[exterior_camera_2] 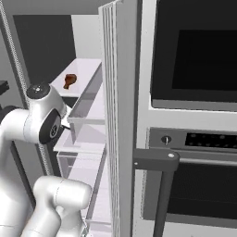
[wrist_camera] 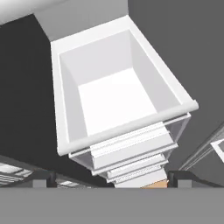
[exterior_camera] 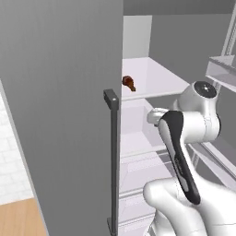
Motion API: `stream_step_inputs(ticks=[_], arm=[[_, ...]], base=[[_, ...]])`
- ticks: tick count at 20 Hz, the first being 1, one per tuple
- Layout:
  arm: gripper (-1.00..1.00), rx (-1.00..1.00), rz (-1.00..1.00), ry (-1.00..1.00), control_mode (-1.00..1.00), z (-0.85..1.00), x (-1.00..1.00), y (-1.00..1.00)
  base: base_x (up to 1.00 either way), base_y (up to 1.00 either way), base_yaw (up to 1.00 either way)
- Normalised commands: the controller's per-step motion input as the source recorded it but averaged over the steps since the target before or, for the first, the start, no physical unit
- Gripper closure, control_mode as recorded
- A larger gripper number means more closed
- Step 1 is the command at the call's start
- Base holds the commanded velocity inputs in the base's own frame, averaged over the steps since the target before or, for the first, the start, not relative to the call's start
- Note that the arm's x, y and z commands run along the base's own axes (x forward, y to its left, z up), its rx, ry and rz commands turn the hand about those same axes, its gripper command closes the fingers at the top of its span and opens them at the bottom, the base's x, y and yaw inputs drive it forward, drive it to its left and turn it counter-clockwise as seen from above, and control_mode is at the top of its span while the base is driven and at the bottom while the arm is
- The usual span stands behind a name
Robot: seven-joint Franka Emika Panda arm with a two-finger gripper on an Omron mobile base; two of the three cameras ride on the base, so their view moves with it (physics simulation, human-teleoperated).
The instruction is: Place one mushroom and one chicken drumstick in each tupperware on the nearby counter, to pack two identical lunches.
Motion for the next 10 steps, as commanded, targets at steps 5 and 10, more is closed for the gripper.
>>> stream_step_inputs(ticks=[5,10], arm=[[-1.00,-0.02,0.14,-0.53,-1.00,1.00,0.00,0.01],[-1.00,-0.06,0.17,-0.20,-1.00,1.00,0.37,0.00]], base=[[0.00,0.00,0.00],[0.00,0.00,0.00]])
